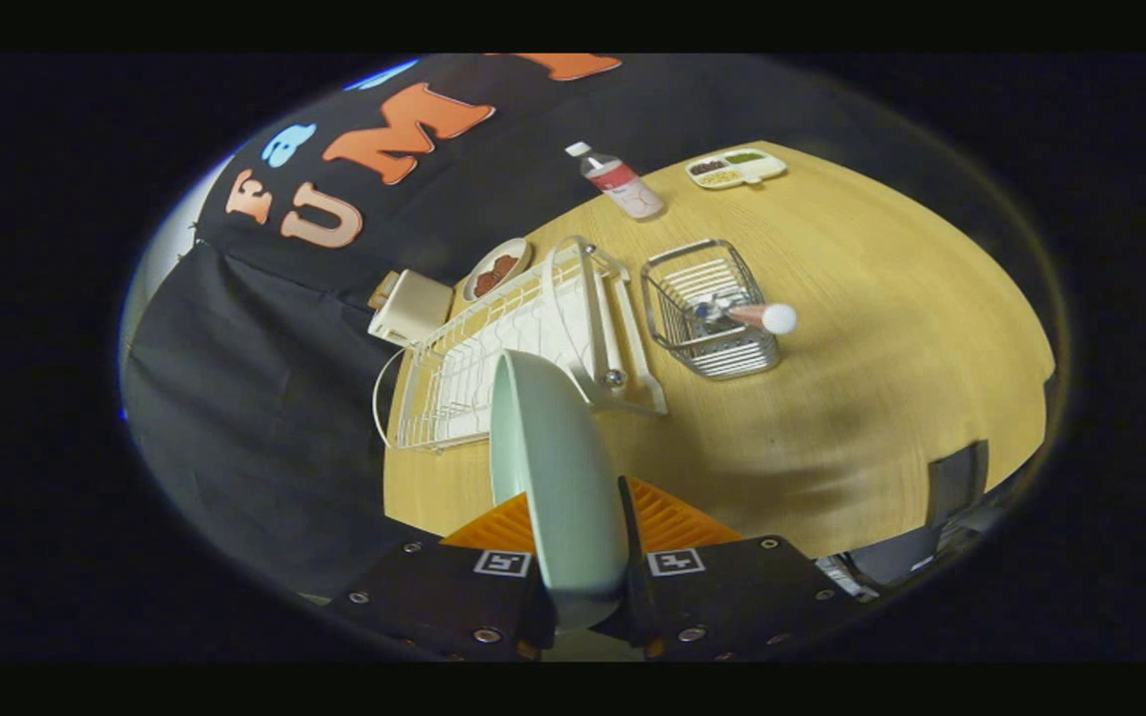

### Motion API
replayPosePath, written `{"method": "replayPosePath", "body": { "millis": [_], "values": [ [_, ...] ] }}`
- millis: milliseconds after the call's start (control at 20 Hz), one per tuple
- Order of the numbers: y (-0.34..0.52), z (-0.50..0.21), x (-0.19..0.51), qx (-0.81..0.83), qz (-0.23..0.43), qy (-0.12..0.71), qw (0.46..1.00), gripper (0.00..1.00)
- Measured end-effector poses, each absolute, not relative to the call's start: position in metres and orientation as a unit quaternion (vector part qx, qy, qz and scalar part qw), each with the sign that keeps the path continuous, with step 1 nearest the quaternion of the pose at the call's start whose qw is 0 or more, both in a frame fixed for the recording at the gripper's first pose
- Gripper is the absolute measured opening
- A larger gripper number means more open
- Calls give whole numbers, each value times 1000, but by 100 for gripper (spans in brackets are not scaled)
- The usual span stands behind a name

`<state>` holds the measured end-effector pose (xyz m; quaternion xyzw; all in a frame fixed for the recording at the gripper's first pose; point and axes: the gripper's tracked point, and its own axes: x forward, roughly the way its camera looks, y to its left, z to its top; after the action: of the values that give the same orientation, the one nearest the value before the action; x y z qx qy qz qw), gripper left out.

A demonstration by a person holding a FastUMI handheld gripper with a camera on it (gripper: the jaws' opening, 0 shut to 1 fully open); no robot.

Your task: Take the plate from the dish rack, then take the spoon from the basket and place it into the plate.

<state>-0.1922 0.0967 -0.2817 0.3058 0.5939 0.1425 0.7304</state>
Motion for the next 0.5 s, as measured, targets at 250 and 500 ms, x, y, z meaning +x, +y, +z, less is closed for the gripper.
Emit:
{"method": "replayPosePath", "body": {
  "millis": [250,500],
  "values": [
    [102,-308,-206,336,155,589,718,28],
    [111,-339,-222,336,164,600,707,28]
  ]
}}
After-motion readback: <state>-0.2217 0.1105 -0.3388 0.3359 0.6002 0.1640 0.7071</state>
